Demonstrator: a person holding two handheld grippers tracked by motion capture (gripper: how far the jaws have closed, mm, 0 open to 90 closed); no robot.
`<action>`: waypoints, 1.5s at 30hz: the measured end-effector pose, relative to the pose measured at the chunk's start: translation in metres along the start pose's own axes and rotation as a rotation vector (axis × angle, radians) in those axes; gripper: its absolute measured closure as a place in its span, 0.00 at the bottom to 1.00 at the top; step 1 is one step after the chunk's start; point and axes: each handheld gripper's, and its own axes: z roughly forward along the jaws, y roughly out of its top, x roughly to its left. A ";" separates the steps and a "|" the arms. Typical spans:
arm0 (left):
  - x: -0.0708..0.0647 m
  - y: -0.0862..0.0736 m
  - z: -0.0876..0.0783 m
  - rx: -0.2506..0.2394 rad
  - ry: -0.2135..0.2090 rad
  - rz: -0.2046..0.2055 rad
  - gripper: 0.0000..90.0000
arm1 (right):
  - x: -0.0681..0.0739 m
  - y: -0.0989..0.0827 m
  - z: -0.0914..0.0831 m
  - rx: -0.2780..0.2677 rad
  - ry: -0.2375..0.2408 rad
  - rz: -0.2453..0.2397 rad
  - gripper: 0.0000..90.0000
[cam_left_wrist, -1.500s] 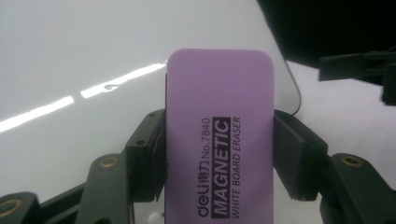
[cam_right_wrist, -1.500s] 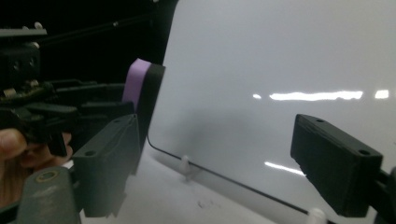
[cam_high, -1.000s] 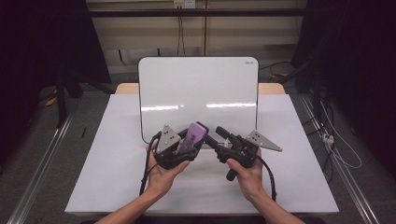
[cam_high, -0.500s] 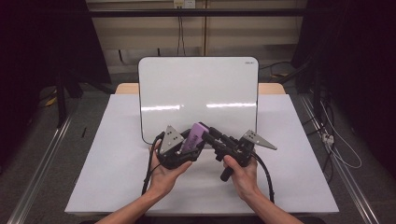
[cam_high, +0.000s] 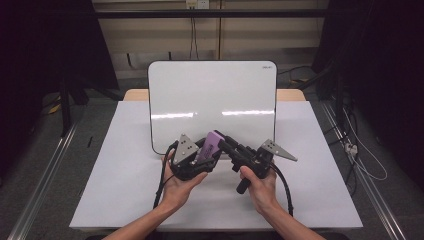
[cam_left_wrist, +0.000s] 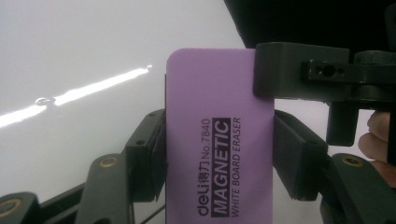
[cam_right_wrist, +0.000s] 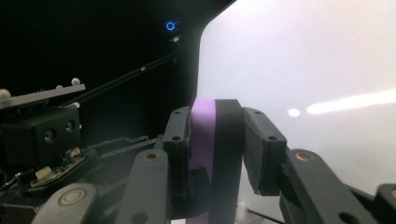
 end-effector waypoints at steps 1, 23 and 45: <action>-0.001 0.000 0.000 0.000 0.003 0.001 0.45 | 0.000 0.000 0.000 0.002 -0.003 -0.013 0.73; 0.041 -0.018 -0.038 0.096 0.075 0.024 0.13 | -0.016 0.029 -0.027 0.049 -0.192 -0.255 0.76; 0.074 -0.063 -0.100 0.144 0.202 -0.029 0.05 | -0.014 0.048 -0.034 0.262 -0.491 -0.719 0.76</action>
